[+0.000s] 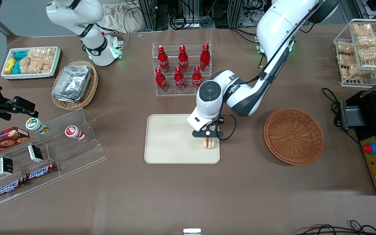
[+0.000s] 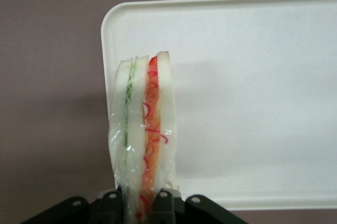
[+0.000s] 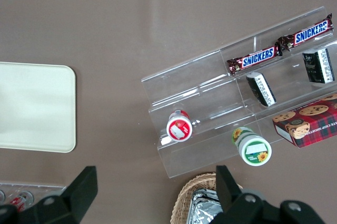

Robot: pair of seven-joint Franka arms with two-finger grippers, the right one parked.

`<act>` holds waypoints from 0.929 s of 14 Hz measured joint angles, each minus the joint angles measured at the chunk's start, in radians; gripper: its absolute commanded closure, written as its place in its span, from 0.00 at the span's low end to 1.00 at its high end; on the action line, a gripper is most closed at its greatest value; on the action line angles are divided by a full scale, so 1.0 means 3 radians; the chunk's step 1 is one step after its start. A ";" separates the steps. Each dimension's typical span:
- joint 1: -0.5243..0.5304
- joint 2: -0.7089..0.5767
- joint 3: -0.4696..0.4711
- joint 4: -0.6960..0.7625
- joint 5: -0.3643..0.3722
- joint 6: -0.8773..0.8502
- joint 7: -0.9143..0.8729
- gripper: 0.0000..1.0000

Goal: Place sandwich from basket to tray
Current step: 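Lower the sandwich onto the tray and open the left gripper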

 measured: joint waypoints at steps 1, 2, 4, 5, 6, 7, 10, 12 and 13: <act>-0.0002 0.0051 0.0003 0.0005 0.0106 0.0033 -0.0065 1.00; -0.0001 0.0092 0.0012 0.0005 0.0155 0.0087 -0.0094 1.00; -0.0001 0.0151 0.0022 -0.0007 0.0173 0.0196 -0.0113 1.00; -0.0001 0.0169 0.0022 -0.0023 0.0174 0.0243 -0.0117 1.00; -0.0001 0.0181 0.0023 -0.0041 0.0175 0.0269 -0.0119 1.00; -0.0001 0.0192 0.0023 -0.0060 0.0177 0.0290 -0.0120 1.00; 0.0000 0.0210 0.0028 -0.0085 0.0181 0.0322 -0.0121 1.00; 0.0001 0.0210 0.0028 -0.0091 0.0181 0.0334 -0.0121 0.66; 0.0001 0.0210 0.0029 -0.0095 0.0181 0.0340 -0.0121 0.15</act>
